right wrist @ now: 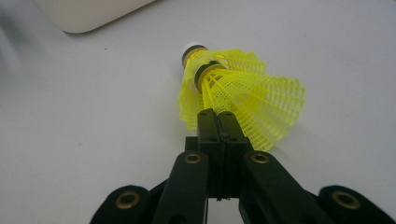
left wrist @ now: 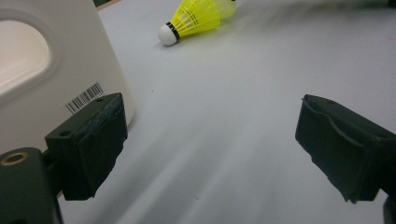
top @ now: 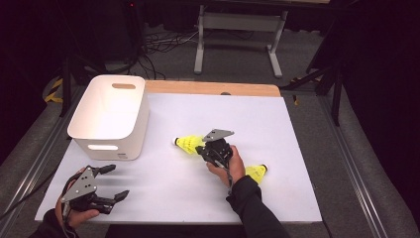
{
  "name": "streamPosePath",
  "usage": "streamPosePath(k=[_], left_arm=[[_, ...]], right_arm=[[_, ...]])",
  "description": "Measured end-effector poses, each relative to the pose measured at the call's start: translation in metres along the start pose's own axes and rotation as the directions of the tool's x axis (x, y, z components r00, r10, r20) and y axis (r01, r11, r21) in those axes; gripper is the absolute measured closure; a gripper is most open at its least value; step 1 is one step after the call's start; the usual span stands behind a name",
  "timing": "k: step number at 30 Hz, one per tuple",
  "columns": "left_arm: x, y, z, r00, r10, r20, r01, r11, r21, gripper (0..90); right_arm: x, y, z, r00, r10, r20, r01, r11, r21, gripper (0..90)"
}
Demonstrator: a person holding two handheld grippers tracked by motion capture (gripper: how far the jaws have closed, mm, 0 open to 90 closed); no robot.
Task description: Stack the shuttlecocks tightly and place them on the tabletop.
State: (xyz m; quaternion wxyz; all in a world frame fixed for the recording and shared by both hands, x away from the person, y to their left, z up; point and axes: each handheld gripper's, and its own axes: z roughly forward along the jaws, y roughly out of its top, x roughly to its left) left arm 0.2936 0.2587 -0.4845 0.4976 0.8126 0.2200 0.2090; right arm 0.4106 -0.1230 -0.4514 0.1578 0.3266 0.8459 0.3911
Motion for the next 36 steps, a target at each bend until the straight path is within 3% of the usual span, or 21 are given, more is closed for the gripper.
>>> streamPosePath(k=[14, 21, 36], left_arm=[[0.0, 0.0, 0.001, 1.0, -0.001, 0.002, 0.001, 1.0, 0.004, 9.9], [0.0, 0.0, 0.001, 1.0, 0.001, 0.002, -0.001, 1.0, 0.005, 9.9], [-0.001, 0.0, 0.0, 1.0, 0.01, 0.001, -0.01, 0.9999, 0.006, 9.7]], right_arm=[[-0.001, 0.0, 0.008, 0.9994, 0.019, 0.029, -0.02, 0.999, 0.025, 85.9], [0.001, 0.001, 0.003, 0.9963, 0.0, 0.086, -0.002, 1.0, 0.027, 71.2], [0.008, 0.009, -0.026, 0.9959, -0.023, 0.088, 0.028, 0.999, -0.046, 52.4]])
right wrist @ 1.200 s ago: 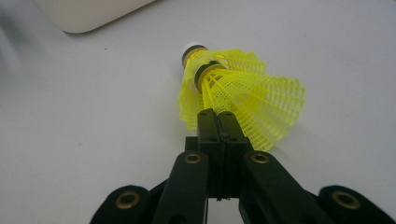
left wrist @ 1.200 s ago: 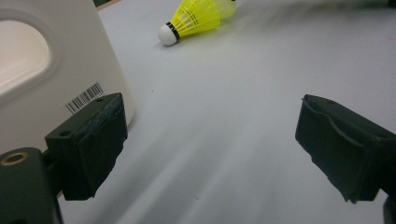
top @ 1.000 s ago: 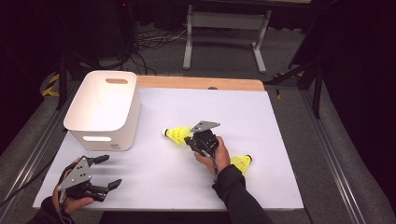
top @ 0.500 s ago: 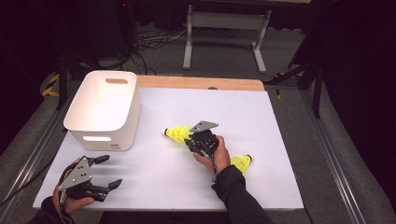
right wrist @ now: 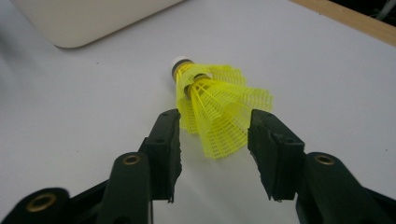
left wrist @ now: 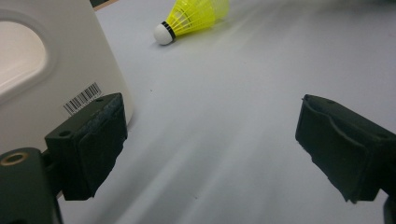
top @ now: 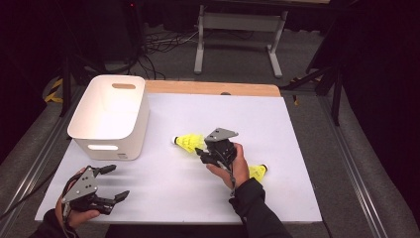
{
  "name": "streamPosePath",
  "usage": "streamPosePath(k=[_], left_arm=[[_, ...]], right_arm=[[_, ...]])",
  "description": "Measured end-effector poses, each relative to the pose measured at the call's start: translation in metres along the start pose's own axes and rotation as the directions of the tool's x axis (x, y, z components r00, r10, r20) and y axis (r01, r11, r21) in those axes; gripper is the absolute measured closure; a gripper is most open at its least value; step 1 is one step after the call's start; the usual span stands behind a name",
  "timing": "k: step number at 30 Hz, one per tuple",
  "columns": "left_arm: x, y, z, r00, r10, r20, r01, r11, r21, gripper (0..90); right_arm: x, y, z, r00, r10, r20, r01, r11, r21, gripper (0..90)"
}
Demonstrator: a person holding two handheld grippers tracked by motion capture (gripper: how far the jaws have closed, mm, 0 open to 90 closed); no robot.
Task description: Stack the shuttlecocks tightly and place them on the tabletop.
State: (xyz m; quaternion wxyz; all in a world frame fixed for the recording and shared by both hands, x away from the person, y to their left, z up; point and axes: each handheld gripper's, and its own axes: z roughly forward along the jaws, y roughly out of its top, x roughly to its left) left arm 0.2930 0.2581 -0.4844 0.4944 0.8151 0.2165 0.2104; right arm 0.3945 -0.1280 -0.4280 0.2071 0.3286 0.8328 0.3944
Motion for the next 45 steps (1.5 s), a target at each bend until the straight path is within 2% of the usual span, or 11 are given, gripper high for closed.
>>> streamPosePath(k=[4, 11, 26, 38, 45], left_arm=[[0.0, 0.0, 0.0, 1.0, 0.005, -0.002, -0.005, 1.0, 0.005, 9.7], [0.0, 0.0, 0.0, 1.0, 0.005, -0.005, -0.005, 1.0, 0.003, 9.7], [0.0, 0.0, -0.001, 1.0, 0.004, -0.007, -0.004, 1.0, 0.002, 9.7], [0.0, 0.0, 0.0, 1.0, 0.005, -0.006, -0.005, 1.0, 0.005, 9.7], [0.0, 0.0, 0.0, 1.0, 0.005, -0.005, -0.005, 1.0, 0.003, 9.7]], right_arm=[[0.002, 0.004, -0.011, 0.9997, -0.023, 0.007, 0.023, 0.999, -0.032, 48.7], [-0.001, 0.006, -0.026, 0.9996, -0.021, 0.02, 0.022, 0.997, -0.071, 43.6], [0.007, 0.009, -0.036, 0.9978, -0.056, 0.035, 0.059, 0.994, -0.091, 37.8], [0.005, 0.011, -0.047, 0.9972, -0.044, 0.06, 0.05, 0.992, -0.114, 32.7], [0.003, 0.009, -0.053, 0.9956, -0.045, 0.082, 0.054, 0.993, -0.108, 30.2]])
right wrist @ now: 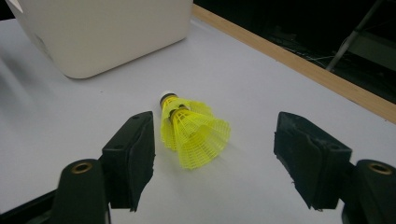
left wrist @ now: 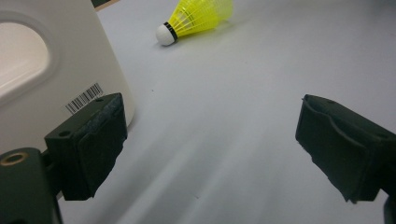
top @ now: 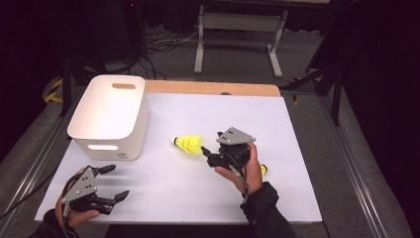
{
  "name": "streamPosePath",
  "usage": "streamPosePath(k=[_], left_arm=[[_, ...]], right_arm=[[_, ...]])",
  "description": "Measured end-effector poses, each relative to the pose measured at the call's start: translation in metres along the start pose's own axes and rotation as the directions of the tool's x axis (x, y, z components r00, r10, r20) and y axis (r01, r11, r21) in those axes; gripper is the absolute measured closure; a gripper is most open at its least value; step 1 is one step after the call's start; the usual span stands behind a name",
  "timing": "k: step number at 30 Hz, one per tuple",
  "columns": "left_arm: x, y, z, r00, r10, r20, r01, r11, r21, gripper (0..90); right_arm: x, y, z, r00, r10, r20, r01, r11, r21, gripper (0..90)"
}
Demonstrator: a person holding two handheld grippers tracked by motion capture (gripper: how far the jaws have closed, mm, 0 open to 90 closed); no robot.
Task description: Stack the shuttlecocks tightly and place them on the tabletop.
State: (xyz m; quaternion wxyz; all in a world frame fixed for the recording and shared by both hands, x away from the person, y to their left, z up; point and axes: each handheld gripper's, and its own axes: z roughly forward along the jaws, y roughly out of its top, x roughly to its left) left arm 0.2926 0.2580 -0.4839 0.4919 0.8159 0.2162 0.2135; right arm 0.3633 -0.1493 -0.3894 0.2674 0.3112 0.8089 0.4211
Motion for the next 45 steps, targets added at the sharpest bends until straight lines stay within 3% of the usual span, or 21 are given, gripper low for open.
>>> streamPosePath(k=[7, 14, 24, 36, 45], left_arm=[[0.0, 0.0, 0.0, 1.0, 0.0, 0.0, 0.0, 1.0, 0.0, 9.6], [0.0, 0.0, 0.0, 1.0, -0.001, 0.001, 0.001, 1.0, 0.001, 9.5], [0.0, 0.0, 0.0, 1.0, 0.0, -0.002, 0.0, 1.0, 0.0, 9.4], [0.0, 0.0, -0.001, 1.0, 0.0, -0.008, 0.0, 1.0, -0.005, 9.4], [0.0, 0.001, -0.002, 0.9999, 0.002, -0.011, -0.002, 1.0, -0.005, 9.3]], right_arm=[[0.0, -0.001, -0.011, 0.9999, -0.011, 0.013, 0.011, 1.0, -0.011, 28.0], [-0.006, -0.008, -0.021, 0.9984, -0.015, 0.054, 0.015, 1.0, 0.0, 23.5], [-0.015, -0.023, -0.037, 0.998, -0.019, 0.06, 0.021, 0.999, -0.028, 21.0], [-0.022, -0.038, -0.05, 0.9966, -0.039, 0.073, 0.041, 0.999, -0.024, 21.5], [-0.025, -0.051, -0.059, 0.99, -0.049, 0.132, 0.051, 0.999, -0.011, 21.1]])
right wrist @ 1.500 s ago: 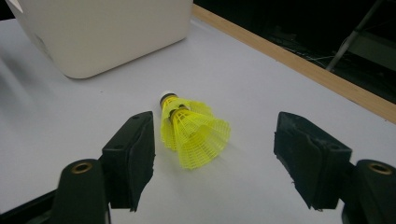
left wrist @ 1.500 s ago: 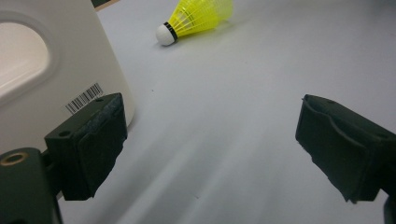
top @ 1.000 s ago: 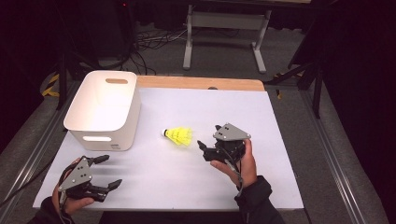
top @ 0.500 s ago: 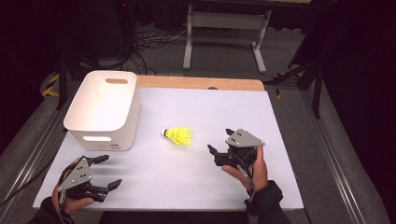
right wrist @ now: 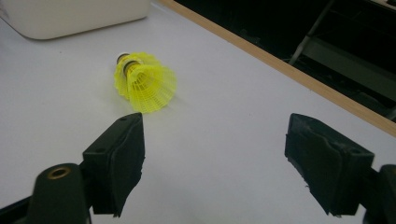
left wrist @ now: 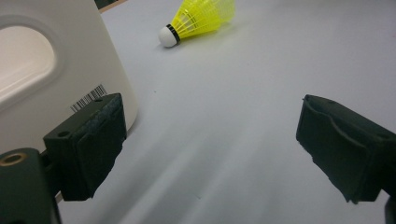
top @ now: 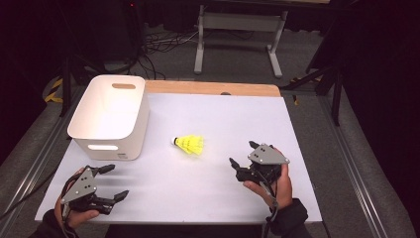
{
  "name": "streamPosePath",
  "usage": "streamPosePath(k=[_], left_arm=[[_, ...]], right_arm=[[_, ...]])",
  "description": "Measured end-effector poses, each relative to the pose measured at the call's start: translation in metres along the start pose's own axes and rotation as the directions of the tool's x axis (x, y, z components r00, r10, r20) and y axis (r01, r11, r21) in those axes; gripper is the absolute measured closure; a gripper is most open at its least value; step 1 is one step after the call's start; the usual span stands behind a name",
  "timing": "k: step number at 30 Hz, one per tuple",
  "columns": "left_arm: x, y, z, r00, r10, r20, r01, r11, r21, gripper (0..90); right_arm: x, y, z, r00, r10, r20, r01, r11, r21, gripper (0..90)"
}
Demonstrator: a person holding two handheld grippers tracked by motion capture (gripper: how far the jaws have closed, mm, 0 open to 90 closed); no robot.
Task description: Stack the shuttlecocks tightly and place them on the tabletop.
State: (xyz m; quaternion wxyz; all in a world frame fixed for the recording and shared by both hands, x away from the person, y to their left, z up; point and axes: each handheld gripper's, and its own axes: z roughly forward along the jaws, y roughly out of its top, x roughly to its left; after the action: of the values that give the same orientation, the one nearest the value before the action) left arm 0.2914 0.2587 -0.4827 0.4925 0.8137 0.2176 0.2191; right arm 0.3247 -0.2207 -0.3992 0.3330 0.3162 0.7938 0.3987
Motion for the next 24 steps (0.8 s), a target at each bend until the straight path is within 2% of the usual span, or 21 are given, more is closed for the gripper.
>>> streamPosePath(k=[9, 24], left_arm=[[0.0, 0.0, 0.0, 1.0, 0.001, 0.002, -0.001, 1.0, -0.002, 9.3], [-0.001, 0.0, 0.001, 1.0, 0.003, 0.006, -0.003, 1.0, 0.001, 9.3]], right_arm=[[-0.003, -0.013, -0.004, 0.9992, 0.004, 0.041, -0.004, 1.0, 0.013, 21.6], [-0.006, -0.034, -0.005, 0.9975, 0.008, 0.071, -0.012, 0.999, 0.053, 23.3]])
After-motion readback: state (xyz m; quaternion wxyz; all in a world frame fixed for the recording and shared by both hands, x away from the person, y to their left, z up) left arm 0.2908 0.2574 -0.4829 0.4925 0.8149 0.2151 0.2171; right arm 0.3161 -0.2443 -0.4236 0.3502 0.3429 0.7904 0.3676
